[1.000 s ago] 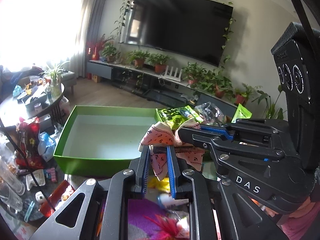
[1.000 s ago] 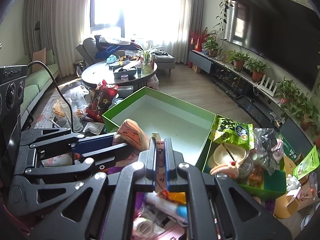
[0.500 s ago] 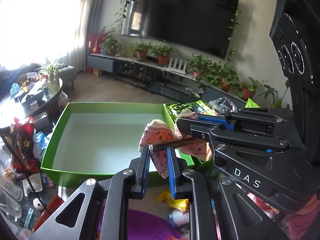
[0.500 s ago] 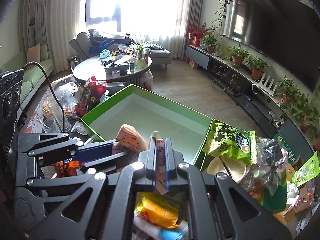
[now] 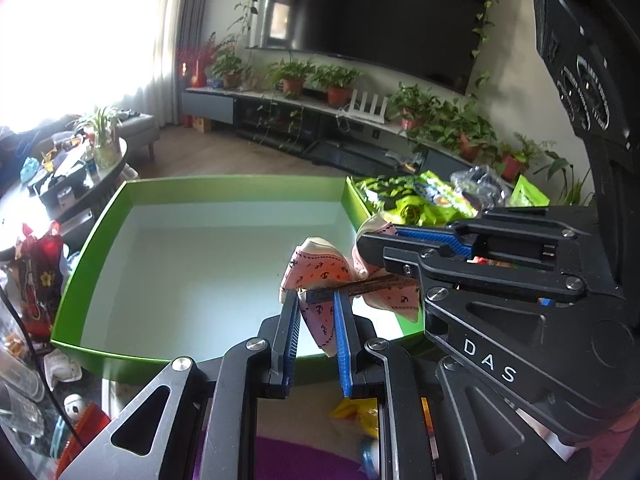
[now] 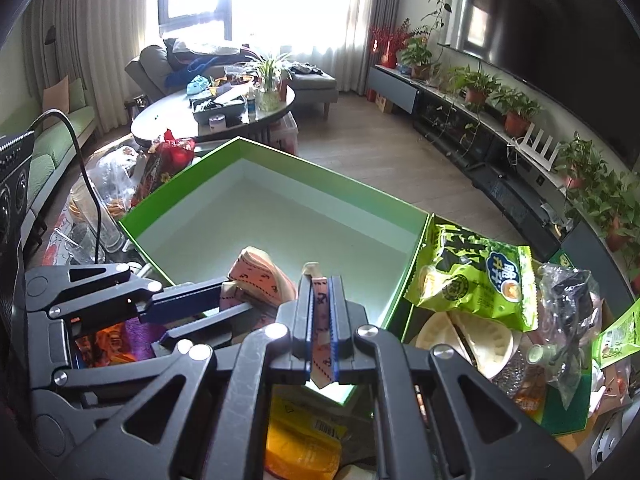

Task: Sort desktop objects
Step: 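Carry the bow with the right tool over the empty green box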

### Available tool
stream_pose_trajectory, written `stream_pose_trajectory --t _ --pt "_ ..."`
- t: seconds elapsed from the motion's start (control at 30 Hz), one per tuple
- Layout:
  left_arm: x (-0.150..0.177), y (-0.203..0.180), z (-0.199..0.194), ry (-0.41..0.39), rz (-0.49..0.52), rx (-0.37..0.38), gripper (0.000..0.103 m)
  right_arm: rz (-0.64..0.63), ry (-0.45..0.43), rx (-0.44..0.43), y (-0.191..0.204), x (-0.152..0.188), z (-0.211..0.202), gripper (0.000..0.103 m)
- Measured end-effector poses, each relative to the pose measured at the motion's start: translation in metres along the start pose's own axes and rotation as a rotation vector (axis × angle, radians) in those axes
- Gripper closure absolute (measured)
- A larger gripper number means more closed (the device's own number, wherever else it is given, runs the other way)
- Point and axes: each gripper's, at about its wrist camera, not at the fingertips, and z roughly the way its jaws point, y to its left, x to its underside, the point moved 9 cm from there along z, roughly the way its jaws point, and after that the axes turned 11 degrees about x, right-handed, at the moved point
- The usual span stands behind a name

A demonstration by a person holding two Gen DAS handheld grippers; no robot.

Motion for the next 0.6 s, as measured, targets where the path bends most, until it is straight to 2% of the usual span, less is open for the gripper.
stream_pose_trajectory --t 0.6 --pt "0.012 0.003 0.012 0.041 -0.007 -0.008 0.087 0.001 0.083 0.032 -0.004 0.017 0.019 0.092"
